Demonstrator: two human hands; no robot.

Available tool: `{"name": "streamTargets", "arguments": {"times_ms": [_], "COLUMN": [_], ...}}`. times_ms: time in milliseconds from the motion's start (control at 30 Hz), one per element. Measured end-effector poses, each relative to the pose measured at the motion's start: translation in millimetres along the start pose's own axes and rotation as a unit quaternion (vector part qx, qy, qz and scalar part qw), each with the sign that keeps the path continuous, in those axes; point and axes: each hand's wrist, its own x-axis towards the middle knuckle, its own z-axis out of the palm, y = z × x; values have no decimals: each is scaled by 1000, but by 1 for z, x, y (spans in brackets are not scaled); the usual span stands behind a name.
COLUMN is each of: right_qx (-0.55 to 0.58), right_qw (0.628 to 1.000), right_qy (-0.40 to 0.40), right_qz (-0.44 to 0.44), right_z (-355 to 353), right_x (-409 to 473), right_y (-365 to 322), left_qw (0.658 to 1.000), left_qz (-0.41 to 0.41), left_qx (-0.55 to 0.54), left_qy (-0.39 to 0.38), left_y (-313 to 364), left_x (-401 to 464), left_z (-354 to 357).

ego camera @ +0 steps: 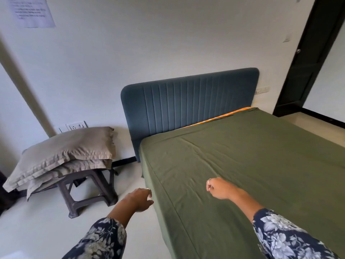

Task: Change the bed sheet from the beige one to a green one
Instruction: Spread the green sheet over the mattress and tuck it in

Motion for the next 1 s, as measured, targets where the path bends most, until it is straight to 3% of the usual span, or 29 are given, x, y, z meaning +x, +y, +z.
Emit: {"name": "streamTargets", "arguments": {"times_ms": [333,700,1000], "right_qx": [-10,-23,-85], "right_qw": [999,999,994], "right_qy": [-22,-26,-21], "right_qz": [-32,27,60], "right_z": [-51,-80,-104], "right_x": [208,444,629], "right_y": [-62,-145,-121], "left_qw": [999,998,997], "left_qz": [-22,-8,17], "left_qx": [14,15,9], "left_qy": [-37,-56,-81], "left_y": [-85,-238,-296], "left_x": [162,380,582], "left_z": [-74,-172,-211]}}
